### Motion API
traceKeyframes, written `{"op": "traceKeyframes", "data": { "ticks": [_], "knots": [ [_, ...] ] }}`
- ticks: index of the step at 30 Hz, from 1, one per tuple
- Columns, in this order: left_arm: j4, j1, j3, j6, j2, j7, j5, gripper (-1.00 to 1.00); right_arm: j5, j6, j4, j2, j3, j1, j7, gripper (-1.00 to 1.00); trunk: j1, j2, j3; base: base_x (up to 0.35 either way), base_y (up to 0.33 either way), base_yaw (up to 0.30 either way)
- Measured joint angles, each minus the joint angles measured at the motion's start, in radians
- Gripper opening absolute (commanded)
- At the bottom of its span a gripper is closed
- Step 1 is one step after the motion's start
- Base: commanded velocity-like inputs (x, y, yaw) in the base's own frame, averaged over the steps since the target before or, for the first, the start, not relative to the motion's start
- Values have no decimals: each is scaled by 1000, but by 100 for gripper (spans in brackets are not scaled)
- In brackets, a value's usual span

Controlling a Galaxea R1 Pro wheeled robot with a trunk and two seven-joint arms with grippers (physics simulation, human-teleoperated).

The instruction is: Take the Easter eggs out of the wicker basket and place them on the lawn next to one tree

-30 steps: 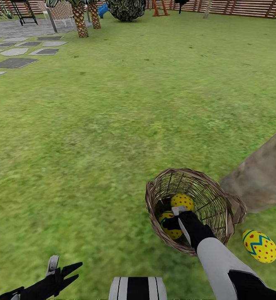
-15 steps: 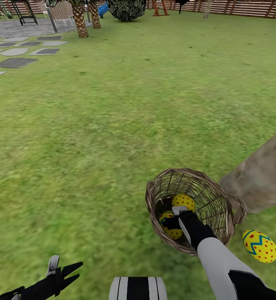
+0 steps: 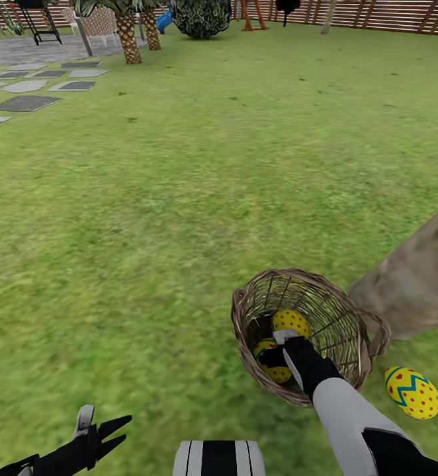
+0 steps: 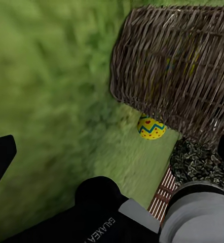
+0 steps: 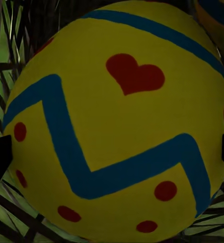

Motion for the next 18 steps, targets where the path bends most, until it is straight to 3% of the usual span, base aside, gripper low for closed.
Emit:
{"op": "traceKeyframes", "data": {
  "ticks": [18],
  "knots": [
    [0, 0, -1, 0, 0, 0, -1, 100, 0, 0, 36, -1, -1, 1, 0, -100, -8, 4, 69, 0, 0, 0]
  ]
}}
